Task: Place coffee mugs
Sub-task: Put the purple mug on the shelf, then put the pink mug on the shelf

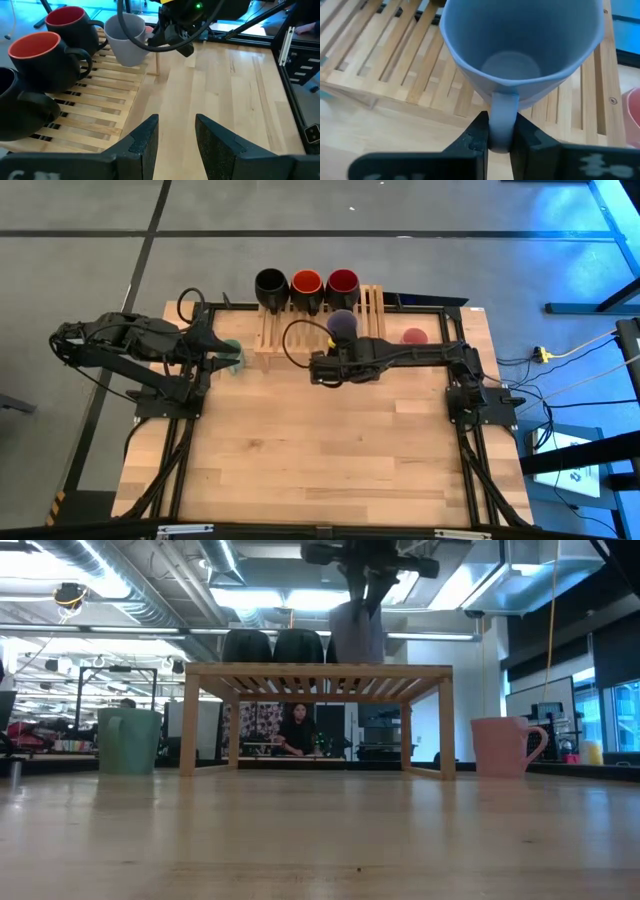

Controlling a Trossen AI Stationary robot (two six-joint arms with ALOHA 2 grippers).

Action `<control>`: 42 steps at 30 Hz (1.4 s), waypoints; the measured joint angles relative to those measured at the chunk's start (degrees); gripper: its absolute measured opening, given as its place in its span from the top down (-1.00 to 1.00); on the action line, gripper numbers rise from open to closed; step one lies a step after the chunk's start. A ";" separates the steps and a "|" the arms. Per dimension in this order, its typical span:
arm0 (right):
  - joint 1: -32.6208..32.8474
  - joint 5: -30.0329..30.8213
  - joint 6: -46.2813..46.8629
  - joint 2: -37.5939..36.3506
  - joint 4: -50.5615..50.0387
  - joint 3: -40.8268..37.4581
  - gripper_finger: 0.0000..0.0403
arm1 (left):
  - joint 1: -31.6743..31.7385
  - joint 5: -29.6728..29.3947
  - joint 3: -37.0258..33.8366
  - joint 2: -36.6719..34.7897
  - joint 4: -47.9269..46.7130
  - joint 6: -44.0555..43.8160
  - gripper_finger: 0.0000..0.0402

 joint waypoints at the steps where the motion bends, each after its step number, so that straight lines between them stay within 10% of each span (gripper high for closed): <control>1: 0.00 0.23 -0.03 0.00 0.27 0.00 0.84 | 0.00 -0.02 0.00 0.00 0.02 -0.04 0.38; 42: 2.16 0.41 -4.66 -7.75 -2.63 -0.04 -0.22 | -0.02 -0.91 0.00 0.00 2.44 -0.39 0.38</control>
